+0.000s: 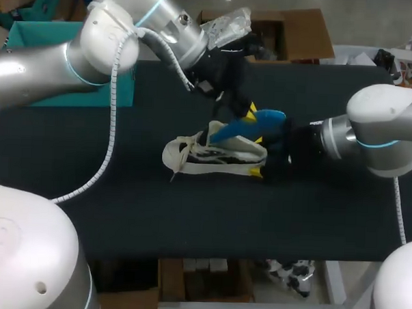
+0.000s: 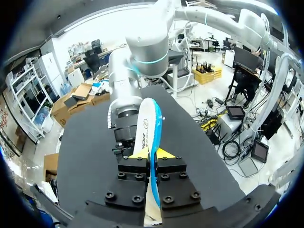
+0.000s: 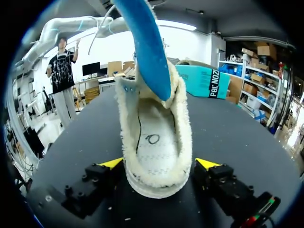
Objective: Open the shoe tongue, take the insole out of the shoe, put the insole back into the shoe, and pack the shoe into the shoebox
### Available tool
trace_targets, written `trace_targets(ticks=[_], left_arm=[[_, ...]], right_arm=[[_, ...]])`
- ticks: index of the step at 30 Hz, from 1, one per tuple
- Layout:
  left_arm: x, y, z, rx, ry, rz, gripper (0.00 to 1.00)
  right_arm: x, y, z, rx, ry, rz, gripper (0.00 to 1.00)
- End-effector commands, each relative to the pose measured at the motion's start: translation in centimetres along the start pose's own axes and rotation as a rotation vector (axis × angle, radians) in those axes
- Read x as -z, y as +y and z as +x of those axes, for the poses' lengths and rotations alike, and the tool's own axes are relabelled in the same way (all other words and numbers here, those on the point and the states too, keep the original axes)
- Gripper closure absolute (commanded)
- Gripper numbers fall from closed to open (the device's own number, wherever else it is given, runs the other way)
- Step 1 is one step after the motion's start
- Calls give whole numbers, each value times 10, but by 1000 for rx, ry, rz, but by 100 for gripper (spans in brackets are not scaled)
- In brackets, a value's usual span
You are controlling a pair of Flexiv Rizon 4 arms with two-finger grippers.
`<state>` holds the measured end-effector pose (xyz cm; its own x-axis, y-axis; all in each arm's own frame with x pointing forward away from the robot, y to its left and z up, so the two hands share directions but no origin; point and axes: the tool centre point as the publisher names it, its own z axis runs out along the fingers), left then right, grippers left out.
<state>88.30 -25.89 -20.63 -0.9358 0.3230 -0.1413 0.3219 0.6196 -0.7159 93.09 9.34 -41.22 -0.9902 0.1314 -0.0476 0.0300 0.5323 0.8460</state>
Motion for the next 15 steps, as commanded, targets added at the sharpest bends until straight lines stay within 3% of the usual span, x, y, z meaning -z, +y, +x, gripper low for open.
trace_targets(ticks=[1, 11, 15], left_arm=[[14, -12, 1, -32, 24, 95, 100], [44, -62, -3, -151, 139, 335, 100], [60, -75, -4, -174, 149, 394, 100]], right_arm=[[22, 9, 5, -7, -6, 56, 0], [60, 27, 0, 3, -8, 211, 0], [66, 40, -7, 25, 10, 284, 0]])
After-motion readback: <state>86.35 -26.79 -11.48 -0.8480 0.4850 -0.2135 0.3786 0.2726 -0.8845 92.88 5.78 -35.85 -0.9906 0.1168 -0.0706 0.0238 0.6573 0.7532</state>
